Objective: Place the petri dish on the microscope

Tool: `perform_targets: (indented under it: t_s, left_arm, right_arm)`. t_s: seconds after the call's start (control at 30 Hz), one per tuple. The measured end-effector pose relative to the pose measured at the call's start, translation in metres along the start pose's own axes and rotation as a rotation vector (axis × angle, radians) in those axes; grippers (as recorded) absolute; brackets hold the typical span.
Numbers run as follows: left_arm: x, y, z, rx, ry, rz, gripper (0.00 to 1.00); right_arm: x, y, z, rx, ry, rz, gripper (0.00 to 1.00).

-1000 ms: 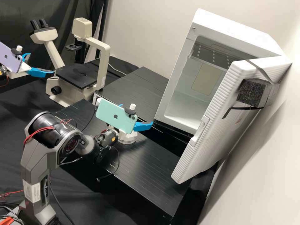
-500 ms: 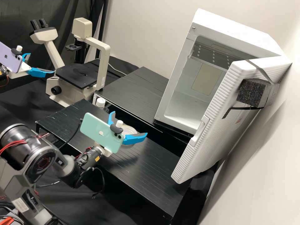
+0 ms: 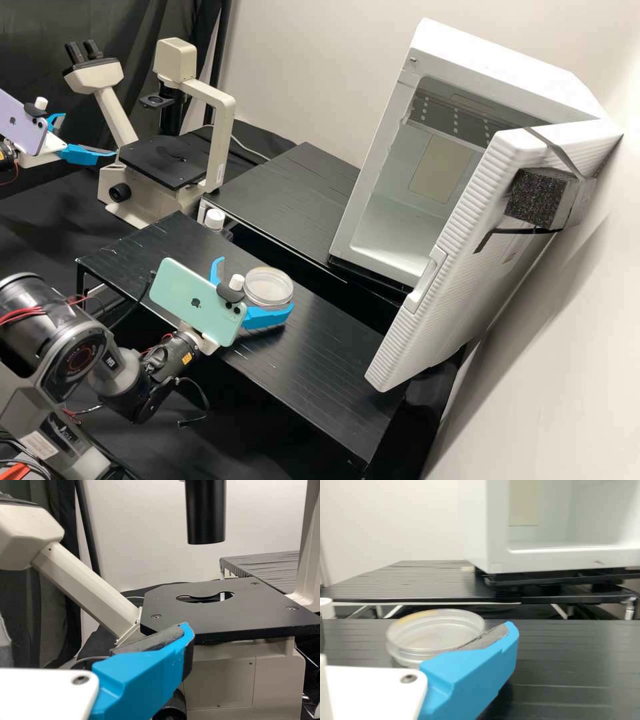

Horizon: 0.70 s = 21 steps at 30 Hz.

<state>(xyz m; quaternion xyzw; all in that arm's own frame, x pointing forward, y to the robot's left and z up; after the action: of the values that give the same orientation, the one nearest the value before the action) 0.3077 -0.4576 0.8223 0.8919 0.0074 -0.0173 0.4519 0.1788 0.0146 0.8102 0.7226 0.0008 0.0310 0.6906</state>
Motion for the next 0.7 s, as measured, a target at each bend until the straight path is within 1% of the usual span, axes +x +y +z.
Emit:
perform_targets:
  t_s: [0.13,0.27,0.4,0.47,0.57,0.7]
  left_arm:
    - [0.000,0.000,0.000,0.000,0.000,0.000,1.00]
    - [0.000,0.000,0.000,0.000,0.000,0.000,1.00]
    - [0.000,0.000,0.000,0.000,0.000,0.000,1.00]
    - [0.000,0.000,0.000,0.000,0.000,0.000,1.00]
    - [0.000,0.000,0.000,0.000,0.000,0.000,1.00]
    - [0.000,0.000,0.000,0.000,0.000,0.000,1.00]
  right_arm:
    - [0.001,0.000,0.002,0.001,-0.011,0.000,1.00]
    - [0.003,-0.009,0.005,0.015,-0.037,-0.035,1.00]
    - [0.006,-0.019,0.007,0.006,-0.057,-0.061,1.00]
    - [0.007,-0.020,0.008,0.006,-0.058,-0.052,1.00]
    - [0.008,-0.022,0.010,-0.011,-0.060,-0.049,1.00]
    - [0.008,-0.022,0.011,-0.010,-0.064,-0.040,1.00]
